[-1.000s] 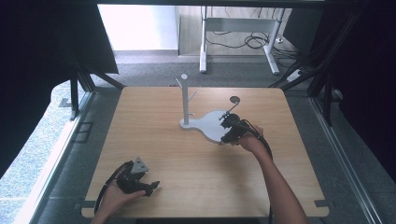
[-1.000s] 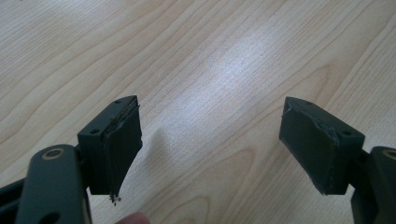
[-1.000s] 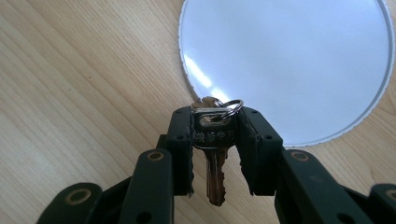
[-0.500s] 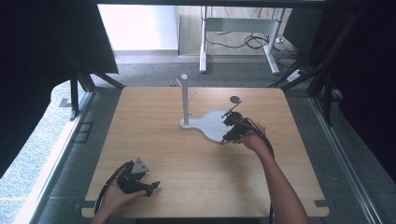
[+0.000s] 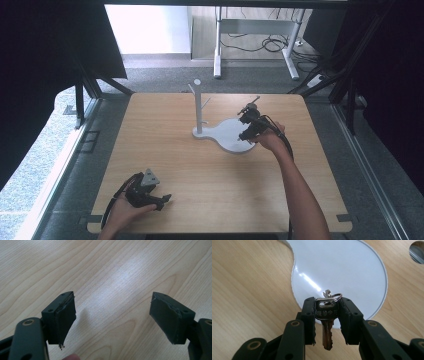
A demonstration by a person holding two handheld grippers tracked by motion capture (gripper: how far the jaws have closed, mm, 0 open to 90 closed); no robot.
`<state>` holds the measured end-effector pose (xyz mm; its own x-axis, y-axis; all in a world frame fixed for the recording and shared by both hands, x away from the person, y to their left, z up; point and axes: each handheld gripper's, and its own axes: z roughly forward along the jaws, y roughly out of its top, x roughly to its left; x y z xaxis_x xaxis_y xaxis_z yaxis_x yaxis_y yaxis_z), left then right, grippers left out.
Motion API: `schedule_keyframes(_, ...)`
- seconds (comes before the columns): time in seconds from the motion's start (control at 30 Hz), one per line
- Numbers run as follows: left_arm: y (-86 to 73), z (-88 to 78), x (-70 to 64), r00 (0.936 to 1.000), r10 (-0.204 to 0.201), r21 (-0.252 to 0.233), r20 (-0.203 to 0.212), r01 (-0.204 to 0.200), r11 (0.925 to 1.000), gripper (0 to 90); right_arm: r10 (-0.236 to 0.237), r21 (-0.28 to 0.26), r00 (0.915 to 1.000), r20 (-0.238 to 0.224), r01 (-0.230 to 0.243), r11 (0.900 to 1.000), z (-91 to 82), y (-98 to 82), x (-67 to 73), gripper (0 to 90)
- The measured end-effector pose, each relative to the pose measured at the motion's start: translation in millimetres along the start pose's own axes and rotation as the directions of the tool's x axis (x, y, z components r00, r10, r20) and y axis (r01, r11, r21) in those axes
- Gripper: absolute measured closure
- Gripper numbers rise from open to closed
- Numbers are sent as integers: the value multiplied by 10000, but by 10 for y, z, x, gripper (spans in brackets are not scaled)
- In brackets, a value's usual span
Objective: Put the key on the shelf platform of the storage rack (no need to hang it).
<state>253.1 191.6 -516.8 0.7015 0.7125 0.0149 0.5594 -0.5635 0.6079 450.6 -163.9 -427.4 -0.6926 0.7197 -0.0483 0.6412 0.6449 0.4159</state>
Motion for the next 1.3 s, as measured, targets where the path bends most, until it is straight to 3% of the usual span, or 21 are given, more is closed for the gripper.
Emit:
schedule_keyframes(0.3,-12,-19,34,10000,-95,-33,-14,95,9999,213,267,-25,9996,47,-267,9996,131,184,-116,671)
schedule_keyframes(0.57,-19,-15,44,9999,-161,-45,-17,161,9999,213,524,92,9986,56,-524,9986,395,306,-196,671)
schedule_keyframes(0.9,-19,-8,40,9999,-127,-17,-17,127,9999,213,757,283,9971,60,-758,9967,606,231,-230,671)
schedule_keyframes(1.3,-23,11,37,9999,-136,21,1,136,9999,213,1004,395,9947,241,-1013,9941,745,92,-286,669)
